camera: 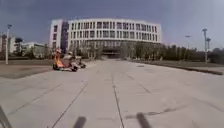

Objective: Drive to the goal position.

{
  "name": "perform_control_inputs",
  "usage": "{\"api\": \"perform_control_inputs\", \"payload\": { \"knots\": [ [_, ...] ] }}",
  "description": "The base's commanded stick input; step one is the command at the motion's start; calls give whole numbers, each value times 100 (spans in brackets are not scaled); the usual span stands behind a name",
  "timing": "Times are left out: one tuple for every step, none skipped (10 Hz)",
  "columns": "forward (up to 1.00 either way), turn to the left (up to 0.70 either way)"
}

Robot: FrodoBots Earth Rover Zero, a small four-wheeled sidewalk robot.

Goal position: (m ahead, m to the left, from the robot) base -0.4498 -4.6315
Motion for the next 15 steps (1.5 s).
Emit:
{"api": "perform_control_inputs", "payload": {
  "knots": [
    [100,0],
    [100,0],
    [100,5],
    [100,18],
    [100,39],
    [100,40],
    [100,0],
    [100,0],
    [100,0],
    [100,0],
    [100,0],
    [100,0],
    [100,0],
    [100,0],
    [100,0]
  ]
}}
